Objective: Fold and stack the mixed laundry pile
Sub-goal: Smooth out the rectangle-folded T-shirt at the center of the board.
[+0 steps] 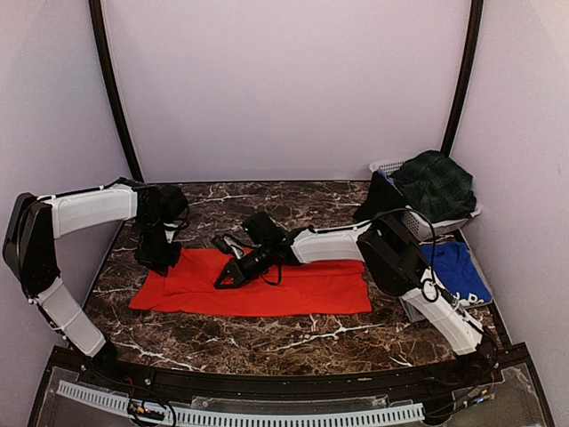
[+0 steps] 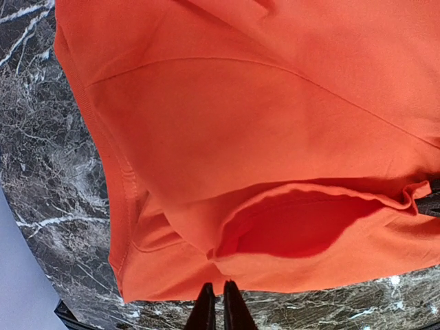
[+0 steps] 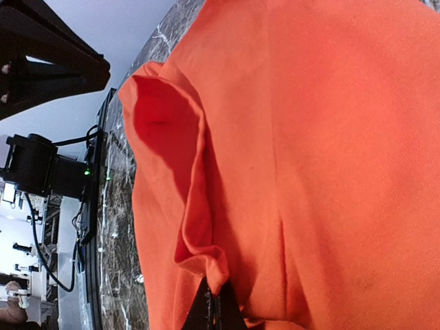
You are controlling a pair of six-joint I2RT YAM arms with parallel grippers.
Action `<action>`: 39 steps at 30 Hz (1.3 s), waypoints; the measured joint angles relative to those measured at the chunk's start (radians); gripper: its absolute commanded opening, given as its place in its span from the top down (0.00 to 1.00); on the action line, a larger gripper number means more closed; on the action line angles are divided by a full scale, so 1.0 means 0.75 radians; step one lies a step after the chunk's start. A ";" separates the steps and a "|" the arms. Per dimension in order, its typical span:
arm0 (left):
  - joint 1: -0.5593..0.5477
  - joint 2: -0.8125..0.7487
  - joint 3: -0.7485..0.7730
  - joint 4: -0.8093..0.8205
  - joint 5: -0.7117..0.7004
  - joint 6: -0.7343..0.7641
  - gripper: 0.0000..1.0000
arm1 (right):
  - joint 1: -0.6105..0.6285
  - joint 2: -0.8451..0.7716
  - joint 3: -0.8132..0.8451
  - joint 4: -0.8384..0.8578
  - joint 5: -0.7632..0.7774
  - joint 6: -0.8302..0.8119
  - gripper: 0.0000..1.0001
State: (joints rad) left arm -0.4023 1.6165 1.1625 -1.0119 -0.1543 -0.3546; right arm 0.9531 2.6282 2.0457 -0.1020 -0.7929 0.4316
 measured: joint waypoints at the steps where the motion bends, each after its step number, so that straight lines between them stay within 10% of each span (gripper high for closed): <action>1: 0.000 -0.015 0.000 0.000 0.012 0.007 0.93 | 0.002 -0.021 -0.028 0.005 0.001 -0.007 0.97; 17: 0.000 0.028 0.007 0.129 0.075 0.064 0.83 | 0.004 -0.228 -0.295 0.068 0.009 -0.062 0.60; 26: -0.004 0.319 0.106 0.237 0.067 0.091 0.87 | -0.057 -0.438 -0.536 0.217 0.004 0.008 0.58; 39: -0.201 0.187 0.054 0.103 0.132 0.124 0.91 | -0.194 -0.461 -0.553 0.238 0.035 0.062 0.58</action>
State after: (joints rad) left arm -0.5533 1.7569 1.2030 -0.9348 -0.0555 -0.2619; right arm 0.8074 2.2826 1.6310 0.0765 -0.7666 0.4778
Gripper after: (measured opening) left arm 0.097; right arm 0.418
